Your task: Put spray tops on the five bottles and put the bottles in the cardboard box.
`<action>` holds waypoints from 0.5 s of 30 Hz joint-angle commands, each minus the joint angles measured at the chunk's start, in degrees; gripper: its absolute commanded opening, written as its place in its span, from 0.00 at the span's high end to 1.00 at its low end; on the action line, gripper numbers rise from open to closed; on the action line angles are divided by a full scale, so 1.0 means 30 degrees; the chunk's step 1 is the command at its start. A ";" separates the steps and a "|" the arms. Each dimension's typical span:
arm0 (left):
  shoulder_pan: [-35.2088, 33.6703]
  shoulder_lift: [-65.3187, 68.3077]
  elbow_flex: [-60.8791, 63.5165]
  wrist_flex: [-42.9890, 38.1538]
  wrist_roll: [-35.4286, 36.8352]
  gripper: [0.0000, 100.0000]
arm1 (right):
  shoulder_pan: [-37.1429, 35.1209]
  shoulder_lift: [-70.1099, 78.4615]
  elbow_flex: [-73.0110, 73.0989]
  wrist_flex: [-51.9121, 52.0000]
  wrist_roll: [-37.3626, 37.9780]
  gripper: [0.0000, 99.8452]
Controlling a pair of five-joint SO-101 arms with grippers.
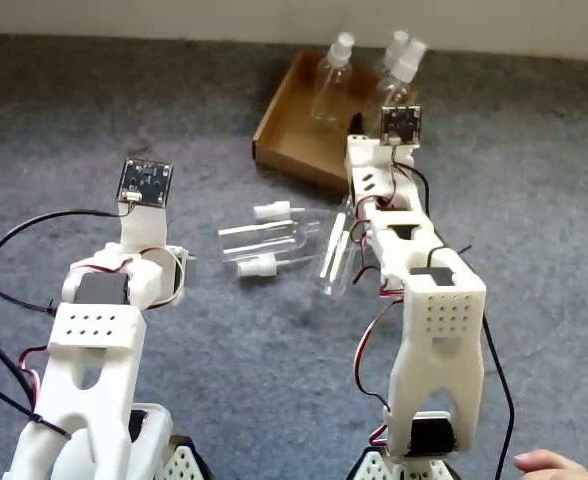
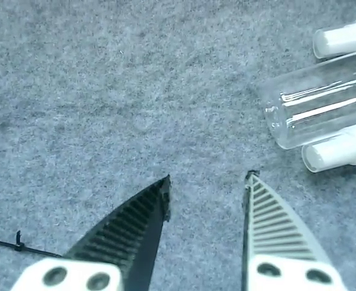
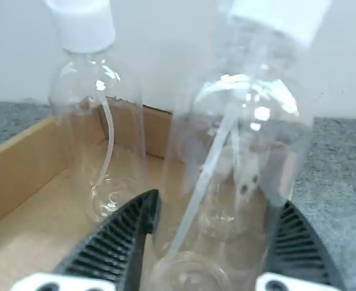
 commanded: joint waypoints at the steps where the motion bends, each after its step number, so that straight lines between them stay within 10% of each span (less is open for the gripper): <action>1: 0.0366 -0.0073 -0.0161 -0.0352 -0.0176 0.81 | 0.0689 -0.1187 -0.0103 -0.0190 0.1846 0.76; 15: 0.0308 -0.0073 -0.0132 -0.0879 -0.0674 0.81 | 0.0484 -0.1158 0.1363 -0.5260 0.4777 0.69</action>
